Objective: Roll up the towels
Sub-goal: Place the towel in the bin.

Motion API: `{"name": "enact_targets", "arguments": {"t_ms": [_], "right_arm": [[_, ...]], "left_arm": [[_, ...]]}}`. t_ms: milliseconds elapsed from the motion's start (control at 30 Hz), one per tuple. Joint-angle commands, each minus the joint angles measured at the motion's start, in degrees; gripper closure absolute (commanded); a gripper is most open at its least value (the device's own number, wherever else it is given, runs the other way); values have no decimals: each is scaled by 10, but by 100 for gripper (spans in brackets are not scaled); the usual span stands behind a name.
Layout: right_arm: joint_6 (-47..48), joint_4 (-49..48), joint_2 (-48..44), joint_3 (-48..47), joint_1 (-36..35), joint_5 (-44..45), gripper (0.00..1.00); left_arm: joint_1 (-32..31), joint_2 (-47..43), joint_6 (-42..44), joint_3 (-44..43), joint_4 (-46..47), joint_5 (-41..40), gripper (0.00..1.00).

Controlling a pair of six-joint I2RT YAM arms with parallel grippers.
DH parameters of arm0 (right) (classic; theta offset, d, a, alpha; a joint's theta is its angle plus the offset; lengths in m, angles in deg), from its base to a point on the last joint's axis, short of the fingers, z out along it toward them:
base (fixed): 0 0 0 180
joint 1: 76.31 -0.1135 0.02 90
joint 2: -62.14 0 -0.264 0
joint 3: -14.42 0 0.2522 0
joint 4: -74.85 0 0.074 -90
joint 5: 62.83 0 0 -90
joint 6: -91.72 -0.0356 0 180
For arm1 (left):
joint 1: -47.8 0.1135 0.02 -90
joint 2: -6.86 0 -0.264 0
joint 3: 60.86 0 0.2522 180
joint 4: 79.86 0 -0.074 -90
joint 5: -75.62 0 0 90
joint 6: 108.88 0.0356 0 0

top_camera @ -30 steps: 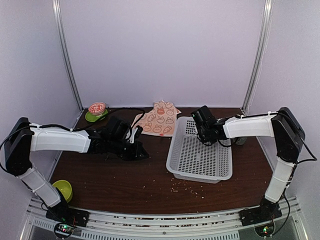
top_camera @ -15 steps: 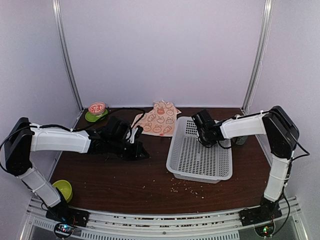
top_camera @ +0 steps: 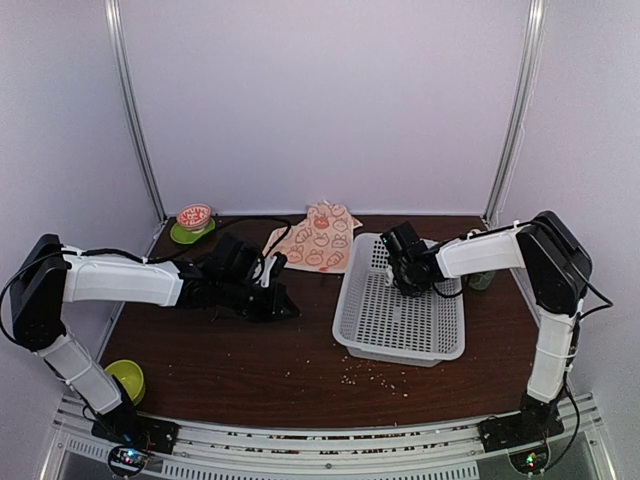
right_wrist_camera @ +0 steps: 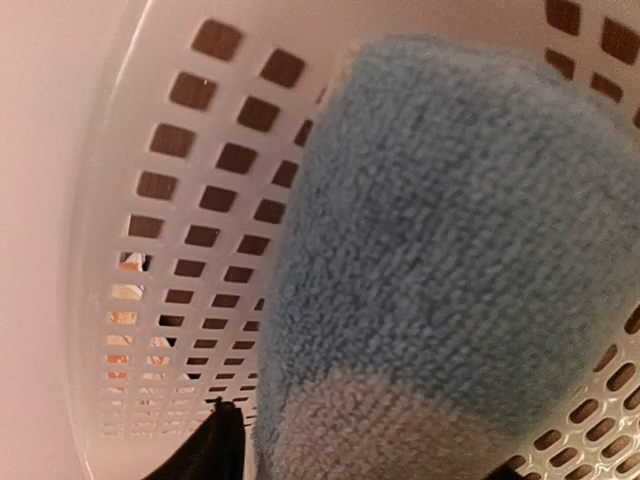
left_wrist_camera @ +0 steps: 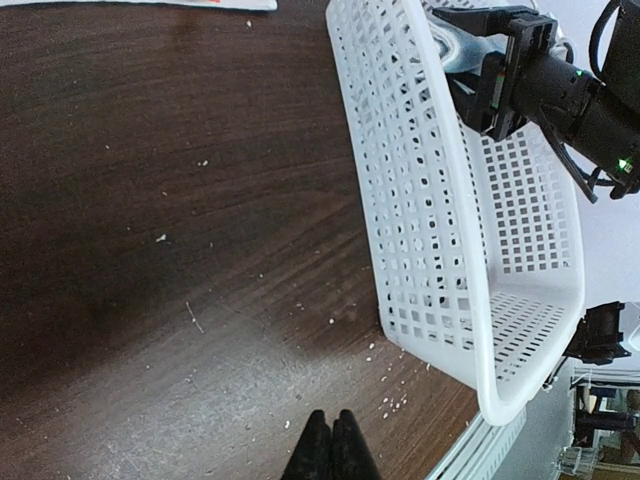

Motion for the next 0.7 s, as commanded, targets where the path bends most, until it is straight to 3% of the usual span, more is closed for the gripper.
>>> {"name": "enact_targets", "arguments": {"t_ms": [0,100,233,467,667], "right_arm": [[17,11,-11,6,1,-20,32],[30,27,-27,10,2,-32,12],[47,47,-51,16,2,-51,4],[53,48,-106,57,4,-63,2],[24,22,-138,105,8,-55,10]], "left_arm": [[-3,5,-3,1,30,5,96],[-2,3,-5,5,34,6,96],[-2,3,-7,12,38,5,96],[-3,1,-10,14,40,6,96],[-9,8,-11,8,39,7,96]]}}
